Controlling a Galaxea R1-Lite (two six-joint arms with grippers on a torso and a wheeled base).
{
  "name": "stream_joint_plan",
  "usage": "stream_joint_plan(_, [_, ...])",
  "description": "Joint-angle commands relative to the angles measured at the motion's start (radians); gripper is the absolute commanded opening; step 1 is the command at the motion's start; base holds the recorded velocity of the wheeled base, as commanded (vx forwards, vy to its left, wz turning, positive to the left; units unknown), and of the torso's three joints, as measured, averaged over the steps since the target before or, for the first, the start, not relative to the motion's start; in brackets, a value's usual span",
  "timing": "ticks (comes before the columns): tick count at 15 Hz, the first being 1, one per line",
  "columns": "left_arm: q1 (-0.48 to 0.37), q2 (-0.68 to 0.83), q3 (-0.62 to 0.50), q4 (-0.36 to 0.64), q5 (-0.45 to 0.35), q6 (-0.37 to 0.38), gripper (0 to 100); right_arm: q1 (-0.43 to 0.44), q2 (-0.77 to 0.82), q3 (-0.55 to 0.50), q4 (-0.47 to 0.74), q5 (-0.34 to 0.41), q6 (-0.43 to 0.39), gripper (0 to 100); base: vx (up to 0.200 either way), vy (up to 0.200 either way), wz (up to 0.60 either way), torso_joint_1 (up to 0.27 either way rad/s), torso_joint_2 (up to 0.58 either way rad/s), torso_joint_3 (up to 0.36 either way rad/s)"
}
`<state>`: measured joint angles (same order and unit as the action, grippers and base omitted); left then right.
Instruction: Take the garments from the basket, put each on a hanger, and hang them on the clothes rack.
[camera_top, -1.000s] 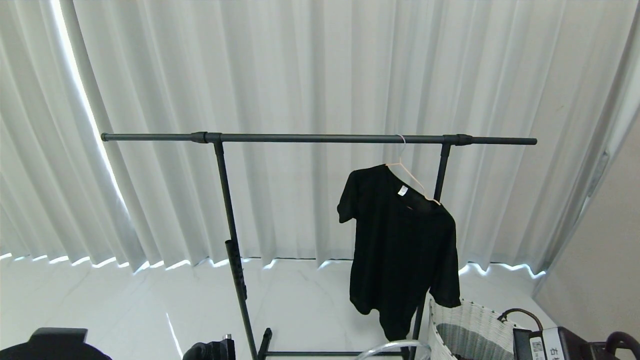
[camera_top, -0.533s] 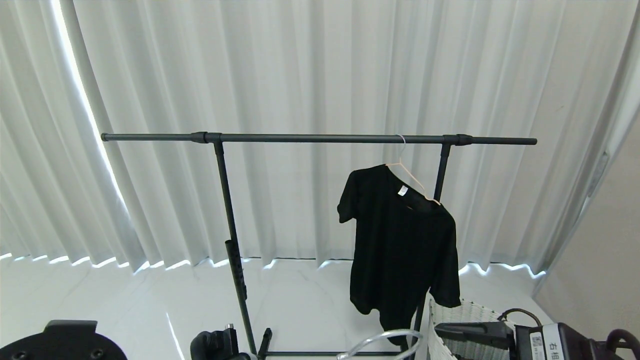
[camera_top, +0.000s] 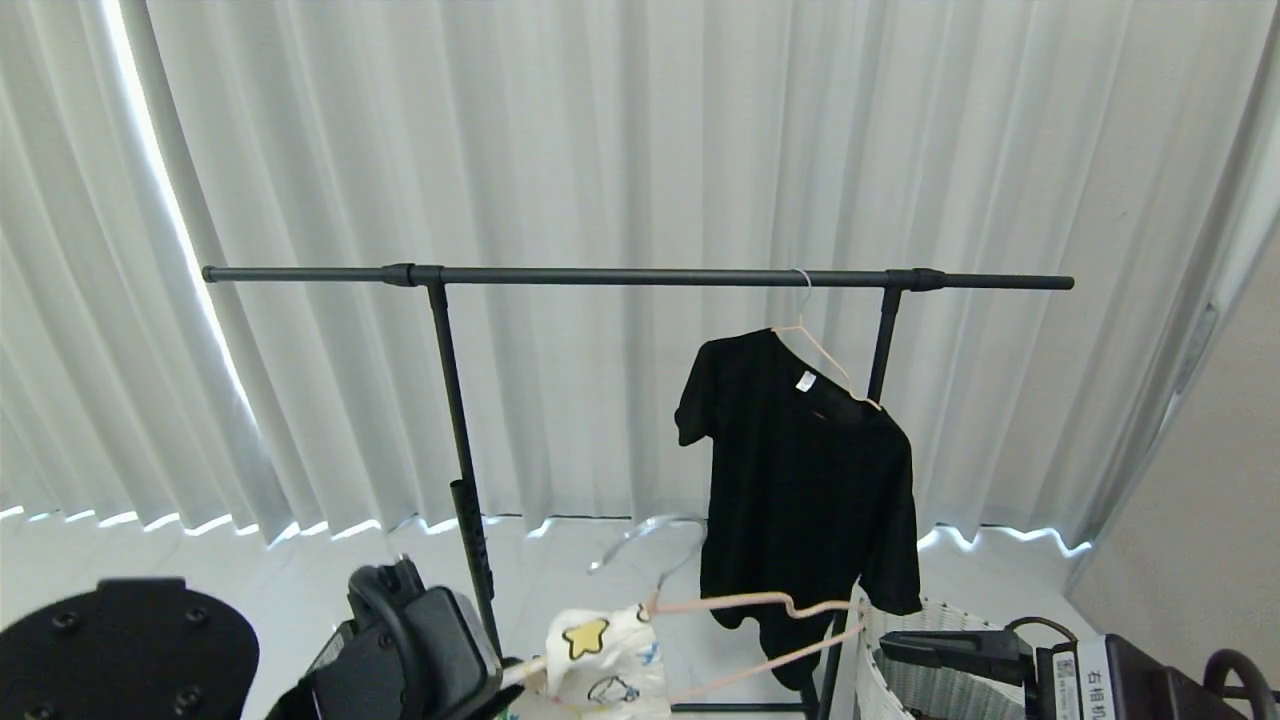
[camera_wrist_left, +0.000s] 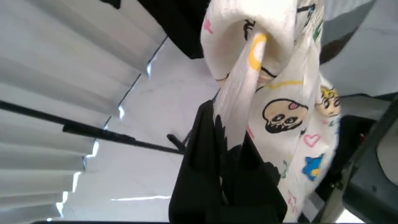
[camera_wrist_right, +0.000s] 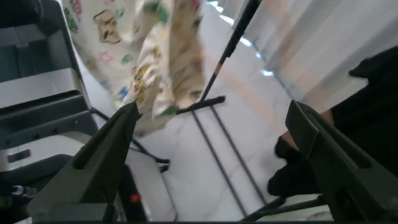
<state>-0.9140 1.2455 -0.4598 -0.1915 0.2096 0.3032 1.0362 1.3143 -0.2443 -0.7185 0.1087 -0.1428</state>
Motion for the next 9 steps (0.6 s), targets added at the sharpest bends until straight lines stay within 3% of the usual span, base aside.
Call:
stream_joint_plan(1, [0.061,-0.003,-0.066,-0.006,0.002,-0.001,0,0.001,0.039,0.0,0.007,0.0,0.052,100,0.0,0.0,0.0,0.0,0.0,0.0])
stream_joint_plan(5, [0.067,-0.015,-0.154,-0.008,0.002,0.002,0,-0.011,0.184,-0.121,0.002,-0.037,0.391,100,0.0,0.0,0.0,0.0,0.0,0.0])
stream_joint_plan(9, [0.067,-0.014,-0.183,-0.008,0.002,0.004,0,-0.048,0.332,-0.317,-0.001,-0.196,0.586,100,0.0,0.0,0.0,0.0,0.0,0.0])
